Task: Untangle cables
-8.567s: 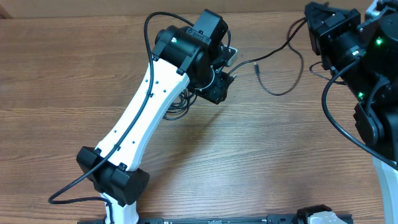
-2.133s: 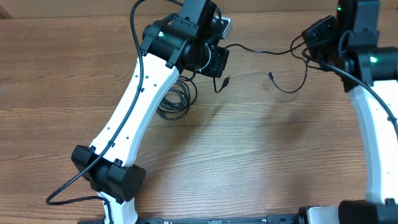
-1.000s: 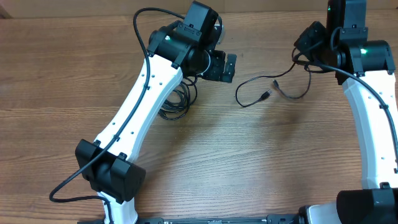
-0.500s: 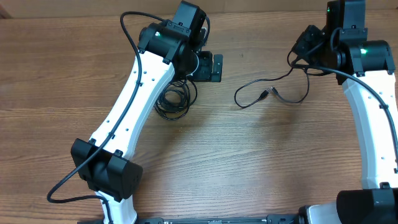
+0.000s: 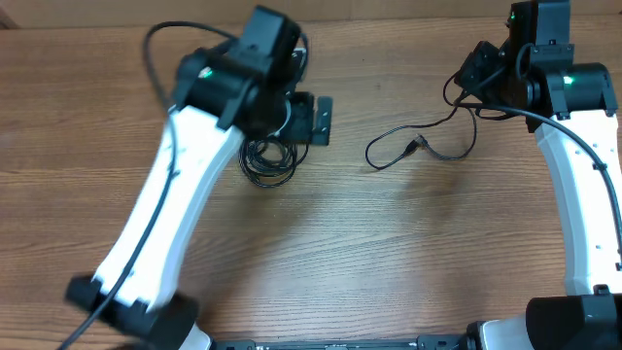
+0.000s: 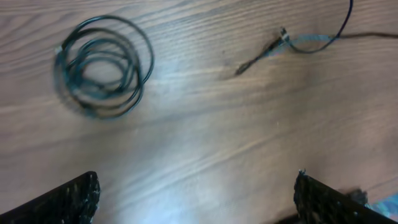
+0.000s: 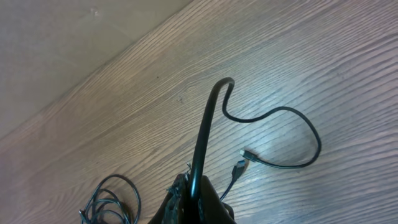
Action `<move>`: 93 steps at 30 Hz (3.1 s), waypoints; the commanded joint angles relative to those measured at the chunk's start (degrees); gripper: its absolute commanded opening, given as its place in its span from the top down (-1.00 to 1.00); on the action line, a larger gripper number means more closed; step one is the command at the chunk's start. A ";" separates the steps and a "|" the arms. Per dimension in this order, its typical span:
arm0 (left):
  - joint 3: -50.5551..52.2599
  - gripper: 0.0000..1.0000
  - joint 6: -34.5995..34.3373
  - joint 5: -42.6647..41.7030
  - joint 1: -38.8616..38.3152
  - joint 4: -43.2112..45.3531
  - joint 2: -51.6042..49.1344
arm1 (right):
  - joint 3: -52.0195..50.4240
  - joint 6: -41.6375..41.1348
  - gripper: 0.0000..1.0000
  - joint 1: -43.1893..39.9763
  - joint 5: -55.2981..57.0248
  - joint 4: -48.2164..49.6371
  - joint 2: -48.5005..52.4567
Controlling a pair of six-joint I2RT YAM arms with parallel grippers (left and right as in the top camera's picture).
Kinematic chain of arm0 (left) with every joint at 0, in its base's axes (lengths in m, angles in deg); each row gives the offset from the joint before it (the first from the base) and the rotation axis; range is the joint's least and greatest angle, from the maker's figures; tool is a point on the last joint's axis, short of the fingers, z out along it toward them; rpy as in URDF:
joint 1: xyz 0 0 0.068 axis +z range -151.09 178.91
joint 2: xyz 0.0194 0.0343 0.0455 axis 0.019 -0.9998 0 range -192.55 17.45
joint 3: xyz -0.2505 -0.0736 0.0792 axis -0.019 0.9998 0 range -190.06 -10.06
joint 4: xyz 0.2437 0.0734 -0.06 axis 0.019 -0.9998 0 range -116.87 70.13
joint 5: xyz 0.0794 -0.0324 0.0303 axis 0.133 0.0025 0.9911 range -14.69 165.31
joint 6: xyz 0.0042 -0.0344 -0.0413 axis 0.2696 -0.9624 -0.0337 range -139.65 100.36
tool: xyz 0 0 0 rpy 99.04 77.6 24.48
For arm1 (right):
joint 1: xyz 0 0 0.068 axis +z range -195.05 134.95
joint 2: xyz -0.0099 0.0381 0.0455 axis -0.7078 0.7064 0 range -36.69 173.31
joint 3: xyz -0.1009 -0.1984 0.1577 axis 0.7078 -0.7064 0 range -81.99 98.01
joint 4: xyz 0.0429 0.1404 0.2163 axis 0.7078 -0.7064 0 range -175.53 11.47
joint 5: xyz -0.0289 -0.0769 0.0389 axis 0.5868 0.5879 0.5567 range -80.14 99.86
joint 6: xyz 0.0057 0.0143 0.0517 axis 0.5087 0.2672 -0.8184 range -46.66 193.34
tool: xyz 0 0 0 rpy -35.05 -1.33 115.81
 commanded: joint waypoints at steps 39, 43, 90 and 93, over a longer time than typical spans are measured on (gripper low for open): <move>29.94 -0.99 -0.63 11.34 0.00 4.94 37.90 | -0.24 6.88 0.93 -0.09 -7.58 4.07 0.22; 31.93 -0.99 -0.61 12.41 -0.02 6.86 37.64 | -0.11 16.15 0.93 -0.11 -19.34 7.65 0.20; 49.46 -0.99 3.04 11.10 -0.04 16.94 59.14 | 0.35 21.88 0.93 -0.15 -23.80 24.35 -0.11; 49.46 -0.99 3.06 11.08 -0.04 16.72 58.86 | 0.35 21.86 0.93 -0.15 -27.69 29.29 -0.11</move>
